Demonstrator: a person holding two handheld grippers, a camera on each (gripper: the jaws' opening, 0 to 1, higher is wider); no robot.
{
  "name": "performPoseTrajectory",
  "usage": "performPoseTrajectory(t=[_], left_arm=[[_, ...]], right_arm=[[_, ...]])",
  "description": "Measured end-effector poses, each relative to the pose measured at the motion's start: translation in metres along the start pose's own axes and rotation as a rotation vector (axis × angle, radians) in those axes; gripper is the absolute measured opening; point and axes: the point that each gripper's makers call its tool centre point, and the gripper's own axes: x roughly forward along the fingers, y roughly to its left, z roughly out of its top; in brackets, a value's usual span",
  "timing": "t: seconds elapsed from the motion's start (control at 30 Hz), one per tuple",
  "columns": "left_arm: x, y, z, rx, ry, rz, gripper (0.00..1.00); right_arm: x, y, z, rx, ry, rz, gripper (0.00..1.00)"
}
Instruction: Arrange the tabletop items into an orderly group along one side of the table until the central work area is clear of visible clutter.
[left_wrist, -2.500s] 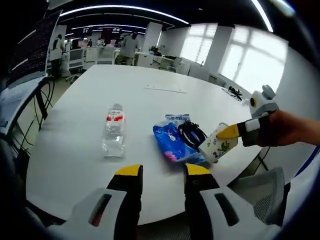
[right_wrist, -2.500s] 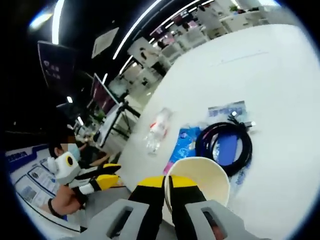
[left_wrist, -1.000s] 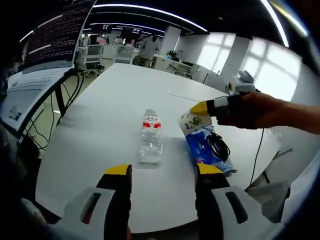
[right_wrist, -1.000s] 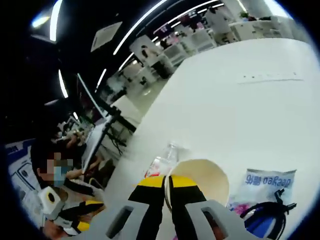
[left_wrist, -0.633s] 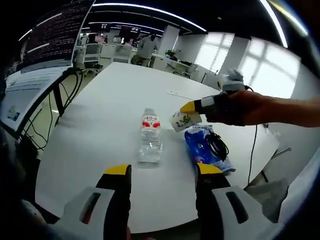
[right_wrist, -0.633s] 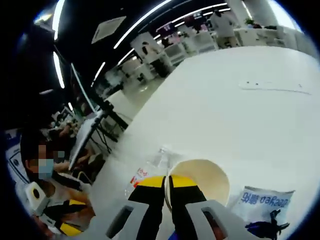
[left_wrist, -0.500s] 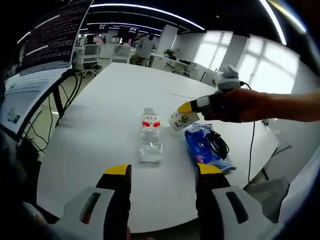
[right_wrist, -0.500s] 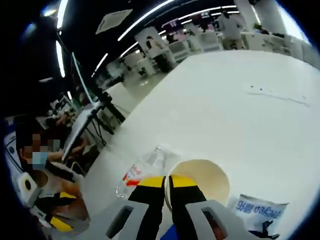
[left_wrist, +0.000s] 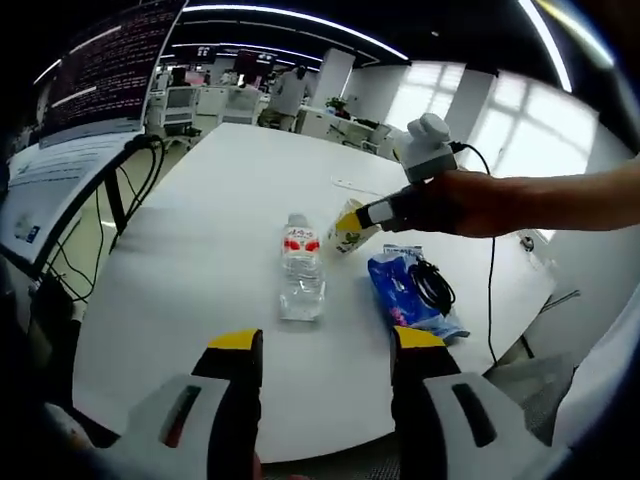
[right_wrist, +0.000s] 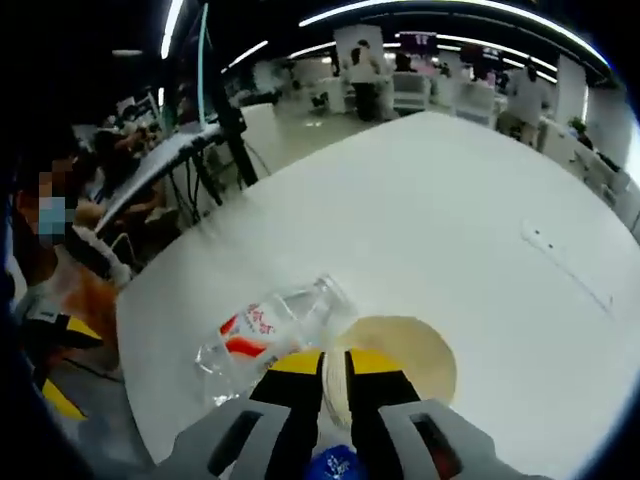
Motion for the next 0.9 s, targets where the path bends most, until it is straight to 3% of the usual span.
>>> performPoseTrajectory(t=[0.33,0.43,0.57,0.67,0.9], left_arm=[[-0.006,0.0,-0.001,0.005,0.009,0.001,0.49],[-0.007,-0.002,0.0,0.005,0.005,0.0,0.49],[-0.008,-0.005,0.0,0.007,0.0,-0.001,0.5],[-0.007,-0.007,0.001,0.004,-0.005,-0.006,0.49],[-0.006,-0.016,0.003,0.012,-0.008,-0.016,0.49]], right_arm=[[-0.004,-0.002,-0.001,-0.127,-0.007,-0.024,0.2],[-0.01,0.0,0.005,-0.173,-0.042,-0.019,0.23],[-0.022,0.005,0.006,-0.19,-0.066,-0.004,0.27],[-0.036,0.002,0.006,-0.22,-0.081,-0.043,0.25],[-0.065,0.005,0.001,-0.199,-0.139,-0.056,0.29]])
